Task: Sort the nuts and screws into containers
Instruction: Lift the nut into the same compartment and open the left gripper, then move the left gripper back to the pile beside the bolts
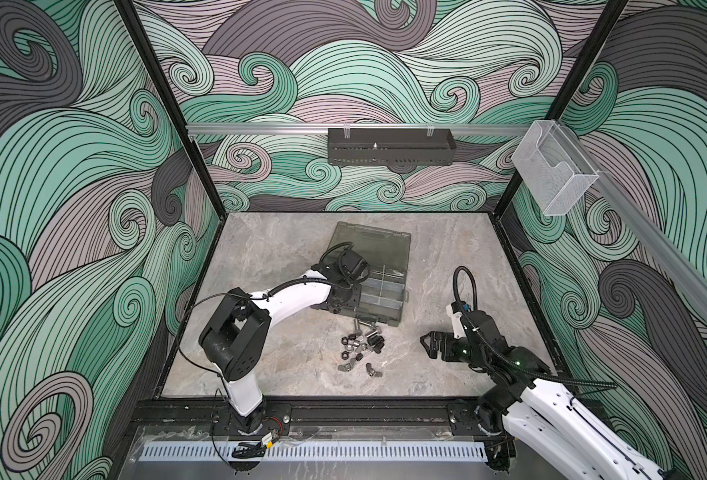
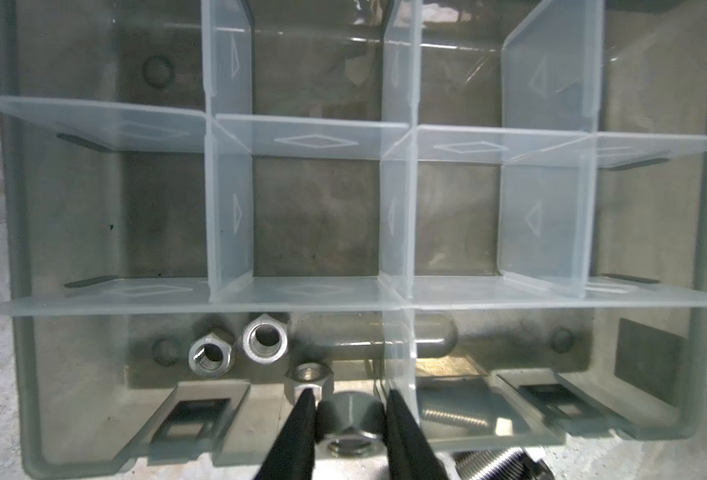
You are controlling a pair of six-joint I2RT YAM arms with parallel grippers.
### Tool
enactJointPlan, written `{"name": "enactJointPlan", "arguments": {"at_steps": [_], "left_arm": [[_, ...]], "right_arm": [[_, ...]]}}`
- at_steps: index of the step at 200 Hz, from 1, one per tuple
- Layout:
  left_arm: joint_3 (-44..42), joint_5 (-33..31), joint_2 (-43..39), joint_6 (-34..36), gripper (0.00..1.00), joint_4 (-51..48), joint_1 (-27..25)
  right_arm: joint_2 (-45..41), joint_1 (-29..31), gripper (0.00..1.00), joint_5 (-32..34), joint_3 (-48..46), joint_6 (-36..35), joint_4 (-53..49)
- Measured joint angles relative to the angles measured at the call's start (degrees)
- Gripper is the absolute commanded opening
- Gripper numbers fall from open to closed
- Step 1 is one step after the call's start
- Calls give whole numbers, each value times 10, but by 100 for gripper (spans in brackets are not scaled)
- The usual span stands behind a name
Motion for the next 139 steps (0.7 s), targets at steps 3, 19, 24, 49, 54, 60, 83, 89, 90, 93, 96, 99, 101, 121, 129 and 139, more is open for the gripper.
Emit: {"name": "enactJointPlan", "arguments": {"at_steps": [3,19,24,49,54,60,83,89,90,93,96,99,101,121,129,139], "left_arm": [[0,0,1,0,37,0,0],[0,1,6,1,43,0,3],[0,2,6,1,45,0,4],[0,5,6,0,46,1,4],[0,5,6,0,47,0,4],[0,5,6,0,47,0,4],[0,7,5,0,47,1,4],[-1,7,4,0,47,1,4],[-1,7,3,0,47,1,4],[-2,7,2,-1,47,1,4],[-3,7,1,-1,47,1,4],[-5,7,-1,-1,47,1,4],[-6,7,-2,-2,47,1,4],[-22,9,-22,-3,47,1,4],[-27,9,-30,-4,47,0,4],[-34,9,-40,-7,47,0,4]], "right_arm": [[0,0,99,0,0,0,0],[0,0,99,0,0,0,0],[0,0,99,0,0,0,0],[0,0,99,0,0,0,0],[0,0,99,0,0,1,0],[0,0,100,0,0,1,0],[0,0,99,0,0,2,0],[0,0,99,0,0,2,0],[0,0,99,0,0,2,0],[0,0,99,0,0,2,0],[0,0,99,0,0,2,0],[0,0,99,0,0,2,0],[0,0,99,0,0,2,0],[0,0,99,0,0,2,0],[0,0,99,0,0,2,0],[0,0,99,0,0,2,0]]}}
